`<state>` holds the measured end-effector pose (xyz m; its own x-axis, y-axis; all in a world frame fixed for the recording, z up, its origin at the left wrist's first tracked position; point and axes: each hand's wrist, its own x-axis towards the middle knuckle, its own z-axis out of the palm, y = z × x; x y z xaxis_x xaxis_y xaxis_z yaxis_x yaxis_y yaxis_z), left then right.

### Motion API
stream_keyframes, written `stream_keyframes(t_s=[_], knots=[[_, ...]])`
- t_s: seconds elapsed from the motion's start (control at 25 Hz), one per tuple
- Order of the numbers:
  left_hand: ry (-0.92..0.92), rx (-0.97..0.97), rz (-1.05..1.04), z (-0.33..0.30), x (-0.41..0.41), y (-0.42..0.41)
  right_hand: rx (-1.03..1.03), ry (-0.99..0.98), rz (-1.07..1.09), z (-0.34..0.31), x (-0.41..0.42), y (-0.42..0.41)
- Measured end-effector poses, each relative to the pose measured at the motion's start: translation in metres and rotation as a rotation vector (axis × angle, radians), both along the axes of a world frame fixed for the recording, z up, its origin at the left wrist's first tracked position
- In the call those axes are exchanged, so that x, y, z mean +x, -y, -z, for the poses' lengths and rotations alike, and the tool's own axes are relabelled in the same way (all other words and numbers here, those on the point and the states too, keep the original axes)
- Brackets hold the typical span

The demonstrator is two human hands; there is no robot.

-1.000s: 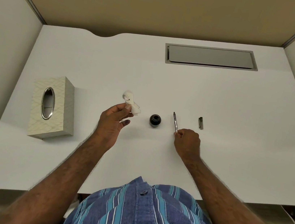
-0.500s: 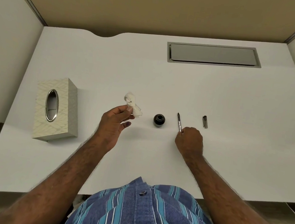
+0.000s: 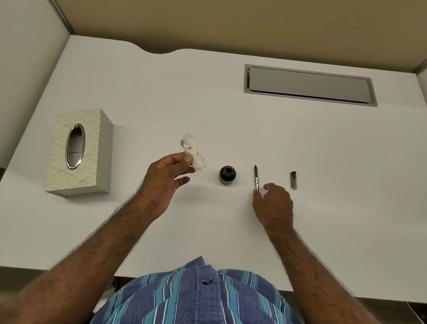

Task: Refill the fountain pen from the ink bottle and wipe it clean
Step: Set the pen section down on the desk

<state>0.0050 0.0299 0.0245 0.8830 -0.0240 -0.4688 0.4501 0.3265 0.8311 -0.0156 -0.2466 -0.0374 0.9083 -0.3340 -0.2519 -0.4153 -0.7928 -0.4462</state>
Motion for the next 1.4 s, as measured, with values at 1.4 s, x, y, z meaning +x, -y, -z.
stream_keyframes(t_s=[1.4], knots=[[-0.033, 0.634, -0.397, 0.019, -0.259, -0.124, 0.426, -0.122, -1.328, -0.082, -0.06, -0.256]])
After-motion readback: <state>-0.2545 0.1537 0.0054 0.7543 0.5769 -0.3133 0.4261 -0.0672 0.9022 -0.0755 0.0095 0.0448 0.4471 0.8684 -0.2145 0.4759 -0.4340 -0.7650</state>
